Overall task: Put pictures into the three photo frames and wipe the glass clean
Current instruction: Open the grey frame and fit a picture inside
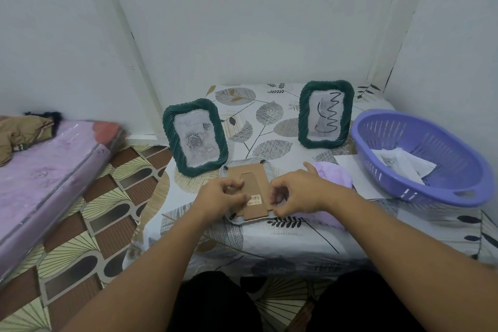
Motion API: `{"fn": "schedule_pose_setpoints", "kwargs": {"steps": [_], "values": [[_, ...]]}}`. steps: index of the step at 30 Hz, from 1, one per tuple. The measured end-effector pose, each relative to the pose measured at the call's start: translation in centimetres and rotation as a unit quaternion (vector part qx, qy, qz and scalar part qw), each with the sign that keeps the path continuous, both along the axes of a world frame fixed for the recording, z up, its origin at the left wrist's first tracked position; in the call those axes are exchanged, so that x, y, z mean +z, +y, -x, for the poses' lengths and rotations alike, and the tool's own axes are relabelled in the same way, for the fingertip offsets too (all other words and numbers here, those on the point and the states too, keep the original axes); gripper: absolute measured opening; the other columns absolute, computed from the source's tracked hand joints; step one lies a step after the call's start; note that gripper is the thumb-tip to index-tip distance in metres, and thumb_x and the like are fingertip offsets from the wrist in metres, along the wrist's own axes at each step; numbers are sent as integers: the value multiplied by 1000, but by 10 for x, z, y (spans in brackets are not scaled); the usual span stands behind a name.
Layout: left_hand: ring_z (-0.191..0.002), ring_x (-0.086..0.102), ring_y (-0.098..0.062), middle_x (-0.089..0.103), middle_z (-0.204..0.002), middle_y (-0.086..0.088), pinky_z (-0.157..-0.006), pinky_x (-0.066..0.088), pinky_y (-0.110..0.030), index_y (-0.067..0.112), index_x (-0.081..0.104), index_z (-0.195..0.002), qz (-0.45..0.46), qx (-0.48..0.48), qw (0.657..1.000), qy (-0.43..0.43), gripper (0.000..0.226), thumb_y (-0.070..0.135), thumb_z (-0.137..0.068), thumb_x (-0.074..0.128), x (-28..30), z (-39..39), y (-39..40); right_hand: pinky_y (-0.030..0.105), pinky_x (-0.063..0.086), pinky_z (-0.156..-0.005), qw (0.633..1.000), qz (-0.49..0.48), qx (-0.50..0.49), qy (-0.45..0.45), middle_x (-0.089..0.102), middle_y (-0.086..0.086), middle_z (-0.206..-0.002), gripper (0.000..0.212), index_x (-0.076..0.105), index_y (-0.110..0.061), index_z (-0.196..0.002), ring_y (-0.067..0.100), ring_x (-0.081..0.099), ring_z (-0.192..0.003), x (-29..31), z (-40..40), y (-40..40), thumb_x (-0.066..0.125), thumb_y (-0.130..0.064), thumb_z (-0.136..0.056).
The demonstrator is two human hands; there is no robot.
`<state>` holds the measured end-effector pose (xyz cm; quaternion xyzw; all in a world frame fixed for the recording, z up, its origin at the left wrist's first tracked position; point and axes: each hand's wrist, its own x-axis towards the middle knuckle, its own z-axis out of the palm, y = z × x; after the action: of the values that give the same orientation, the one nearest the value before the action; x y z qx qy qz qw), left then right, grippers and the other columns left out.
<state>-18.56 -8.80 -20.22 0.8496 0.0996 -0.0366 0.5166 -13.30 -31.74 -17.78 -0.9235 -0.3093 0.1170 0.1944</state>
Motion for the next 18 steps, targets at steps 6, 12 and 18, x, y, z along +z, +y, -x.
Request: {"fn": "schedule_pose_setpoints", "kwargs": {"steps": [6, 12, 18], "values": [[-67, 60, -2, 61, -83, 9, -52, 43, -7, 21, 72, -116, 4, -3, 1000, -1, 40, 27, -79, 86, 0, 0, 1, 45, -10, -121, 994, -15, 30, -105, 67, -18, -81, 20, 61, -31, -84, -3, 61, -81, -16, 7, -2, 70, -46, -74], [-53, 55, 4, 54, -77, 10, -47, 40, -5, 17, 72, -117, -4, -2, 1000, -4, 39, 23, -81, 85, 3, 2, -1, 42, 0, -123, 992, -51, 12, -112, 68, -18, -81, 17, 63, -29, -85, -5, 59, -80, -27, 9, -4, 69, -43, -78], [-63, 53, -1, 55, -79, 11, -48, 40, -6, 19, 72, -119, -20, -2, 1000, -5, 42, 27, -80, 86, 4, 3, -1, 45, 5, -121, 995, -74, -31, -67, 72, -18, -87, 13, 67, -28, -87, 0, 62, -84, -23, 12, -6, 71, -40, -82]]}}
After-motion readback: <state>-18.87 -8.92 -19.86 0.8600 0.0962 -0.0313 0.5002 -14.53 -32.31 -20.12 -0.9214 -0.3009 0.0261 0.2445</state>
